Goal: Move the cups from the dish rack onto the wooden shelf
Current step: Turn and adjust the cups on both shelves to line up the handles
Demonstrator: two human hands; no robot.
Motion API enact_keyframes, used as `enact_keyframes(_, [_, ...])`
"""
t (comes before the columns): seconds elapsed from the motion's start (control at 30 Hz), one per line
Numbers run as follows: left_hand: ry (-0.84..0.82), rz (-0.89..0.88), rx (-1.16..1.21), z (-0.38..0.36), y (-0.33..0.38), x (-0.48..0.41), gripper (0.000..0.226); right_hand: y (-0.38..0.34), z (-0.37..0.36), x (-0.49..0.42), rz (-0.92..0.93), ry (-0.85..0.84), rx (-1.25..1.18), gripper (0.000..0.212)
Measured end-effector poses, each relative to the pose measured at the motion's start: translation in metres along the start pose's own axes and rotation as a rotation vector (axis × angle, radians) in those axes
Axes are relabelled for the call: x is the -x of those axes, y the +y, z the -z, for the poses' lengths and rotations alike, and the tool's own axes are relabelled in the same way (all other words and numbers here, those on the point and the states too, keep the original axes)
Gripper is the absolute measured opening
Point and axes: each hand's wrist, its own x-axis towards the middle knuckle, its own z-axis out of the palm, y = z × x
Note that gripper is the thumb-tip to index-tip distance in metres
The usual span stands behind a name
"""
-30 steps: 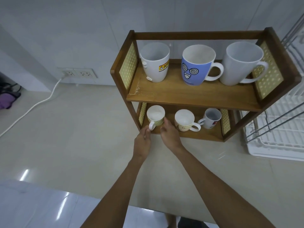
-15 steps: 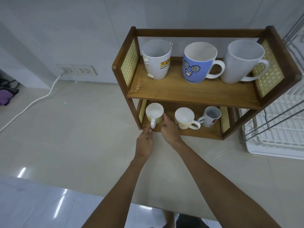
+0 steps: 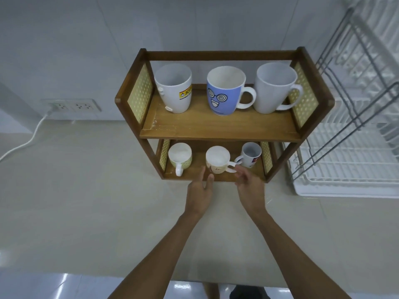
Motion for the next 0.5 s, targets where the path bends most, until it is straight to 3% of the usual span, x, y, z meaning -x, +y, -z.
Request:
enact_keyframes(0.1, [-0.043,-0.033,0.021,-0.01,0.014,-0.008,0.055,0.002,0.0,-0.006,0.074,0.06,0.055,0.034])
enact_keyframes(0.33, [-0.081,-0.012,0.078,-0.017,0.02,-0.024,0.054,0.009,-0.015,0.007,0.117,-0.007,0.099,0.049])
enact_keyframes(0.5, [-0.038,0.008,0.111,-0.013,0.029,-0.044,0.041,0.004,-0.024,0.022,0.115,-0.065,0.046,0.052])
